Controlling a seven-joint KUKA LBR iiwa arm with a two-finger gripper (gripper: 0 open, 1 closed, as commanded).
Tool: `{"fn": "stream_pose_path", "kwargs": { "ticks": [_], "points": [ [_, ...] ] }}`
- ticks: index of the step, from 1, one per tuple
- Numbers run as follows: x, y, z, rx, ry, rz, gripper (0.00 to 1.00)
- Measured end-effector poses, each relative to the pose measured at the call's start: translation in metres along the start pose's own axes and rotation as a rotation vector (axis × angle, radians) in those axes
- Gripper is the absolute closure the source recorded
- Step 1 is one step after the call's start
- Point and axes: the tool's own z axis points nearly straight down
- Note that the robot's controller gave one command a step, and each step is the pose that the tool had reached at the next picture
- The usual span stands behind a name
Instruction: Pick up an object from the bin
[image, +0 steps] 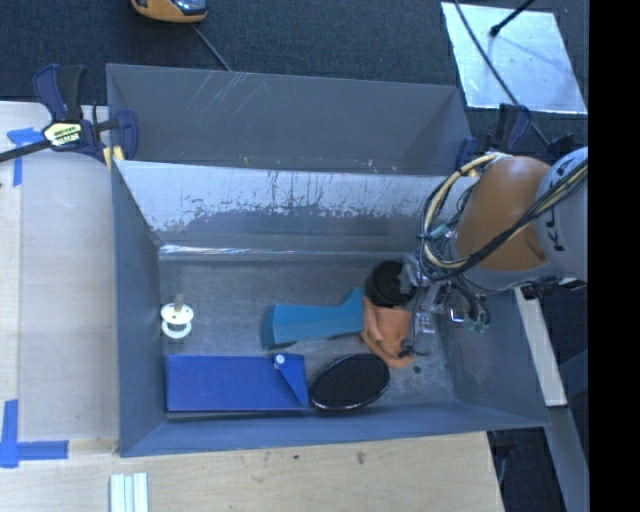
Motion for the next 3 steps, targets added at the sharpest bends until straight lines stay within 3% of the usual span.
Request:
{"fn": "stream_pose_path", "kwargs": {
  "ticks": [1,3],
  "points": [
    [0.0204,-0.0097,-0.012,0.003,-0.008,-0.042,1.0],
    [0.0226,-0.0103,-0.0132,0.002,-0.007,-0.045,1.0]
  ]
}}
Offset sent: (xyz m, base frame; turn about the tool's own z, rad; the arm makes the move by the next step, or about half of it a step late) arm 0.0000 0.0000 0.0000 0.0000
